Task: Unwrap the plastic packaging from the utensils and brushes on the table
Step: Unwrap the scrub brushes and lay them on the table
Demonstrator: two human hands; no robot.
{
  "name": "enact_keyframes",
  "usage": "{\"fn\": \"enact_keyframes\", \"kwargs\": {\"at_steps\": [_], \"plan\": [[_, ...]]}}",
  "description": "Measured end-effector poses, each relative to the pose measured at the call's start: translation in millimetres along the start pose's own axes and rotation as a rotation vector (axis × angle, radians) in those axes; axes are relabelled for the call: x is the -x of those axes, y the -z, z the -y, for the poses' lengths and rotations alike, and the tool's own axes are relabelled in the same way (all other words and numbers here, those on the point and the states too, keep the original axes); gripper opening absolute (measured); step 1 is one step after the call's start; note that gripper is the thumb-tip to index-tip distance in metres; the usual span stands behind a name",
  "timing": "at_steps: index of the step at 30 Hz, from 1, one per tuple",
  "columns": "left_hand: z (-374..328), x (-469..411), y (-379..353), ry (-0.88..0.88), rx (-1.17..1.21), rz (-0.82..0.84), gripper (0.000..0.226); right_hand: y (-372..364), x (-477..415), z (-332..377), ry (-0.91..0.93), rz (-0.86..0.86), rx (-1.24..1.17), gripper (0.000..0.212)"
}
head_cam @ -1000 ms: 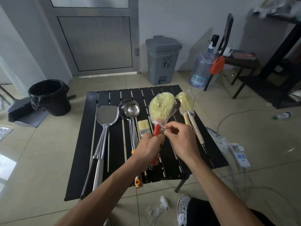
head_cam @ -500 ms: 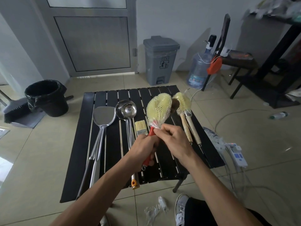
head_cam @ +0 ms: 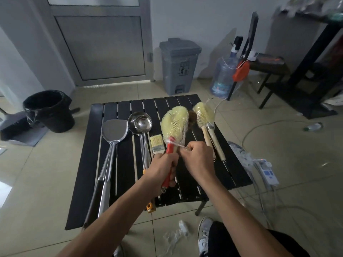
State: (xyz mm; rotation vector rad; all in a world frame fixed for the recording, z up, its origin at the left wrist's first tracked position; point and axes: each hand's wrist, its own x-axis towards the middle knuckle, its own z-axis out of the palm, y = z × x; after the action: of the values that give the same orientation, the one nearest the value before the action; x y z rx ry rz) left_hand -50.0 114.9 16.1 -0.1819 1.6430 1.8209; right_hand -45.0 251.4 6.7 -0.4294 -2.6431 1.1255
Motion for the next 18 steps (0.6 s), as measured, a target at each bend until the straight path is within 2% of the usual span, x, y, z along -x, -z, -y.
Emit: {"fn": "enact_keyframes", "kwargs": {"at_steps": [4,6,9,14,18], "plan": [[3,2,1,-0.068,0.056,0.010,0.015,-2,2,2,-0.042,-0.044,-0.172,0.021],[4,2,4,-0.131,0.064,0.036,0.018,3,2,2,-0.095,0.068,-0.237,0.018],[6,3,1,-0.183,0.038,0.074,0.022,12,1,-2,-0.019,0.197,-0.214,0.025],[6,-3,-1,-0.192,-0.132,-0.027,0.022,13,0,-5,0.093,0.192,-0.134,0.028],[6,1,-9,-0.287,-0.105,-0.092,0.027,8,3,-1,0.111,0.218,-0.135,0.020]]}}
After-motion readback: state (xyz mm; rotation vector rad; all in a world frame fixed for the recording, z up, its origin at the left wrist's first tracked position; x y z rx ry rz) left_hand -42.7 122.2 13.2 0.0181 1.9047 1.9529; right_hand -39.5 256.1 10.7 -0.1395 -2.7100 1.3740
